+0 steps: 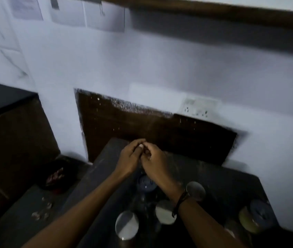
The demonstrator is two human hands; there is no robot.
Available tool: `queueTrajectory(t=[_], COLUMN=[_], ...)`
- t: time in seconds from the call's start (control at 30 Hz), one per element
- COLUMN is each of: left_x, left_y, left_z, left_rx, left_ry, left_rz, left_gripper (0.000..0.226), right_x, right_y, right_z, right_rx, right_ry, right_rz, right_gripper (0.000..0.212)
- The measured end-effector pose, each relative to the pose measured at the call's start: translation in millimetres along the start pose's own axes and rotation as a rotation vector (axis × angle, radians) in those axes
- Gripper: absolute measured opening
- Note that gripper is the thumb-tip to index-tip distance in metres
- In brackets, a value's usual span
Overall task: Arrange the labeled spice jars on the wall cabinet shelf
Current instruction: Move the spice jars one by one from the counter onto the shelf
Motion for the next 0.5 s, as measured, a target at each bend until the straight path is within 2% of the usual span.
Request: queueTrajectory(t=[0.1, 0.27, 0.43, 0.5], left_x=[43, 92, 127, 141], left_y=[47, 104, 141, 150], left_z=[-27, -44, -43, -39], left_rx=[0.09, 0.188, 0.219, 0.207], left_ry=[-0.06, -0.206, -0.382, -0.368], left_rz=[0.051, 0.056, 0.018, 0.074], left_gripper=[0.031, 0.031, 0.031, 0.026], right_x=[-46, -86, -109, -117], right_y=[49, 107, 145, 157], right_z=[-35, -80, -117, -127], right_rx=[0.056, 0.163, 0.264, 0.322], right_ry=[0.03, -0.002, 0.122, 0.157], right_rz=[-0.084, -0.147, -0.154, -0.163], right_gripper=[0.044, 0.042, 0.055, 0.066])
Point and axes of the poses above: each hand's wrist, its own y-axis away from the middle knuckle, its own z-axis out of the back of the hand, x = y × z, the point moved 9 cm from there along -y, towards the middle knuckle, and after that the axes turned 5 degrees about x, right-handed, at the moved point
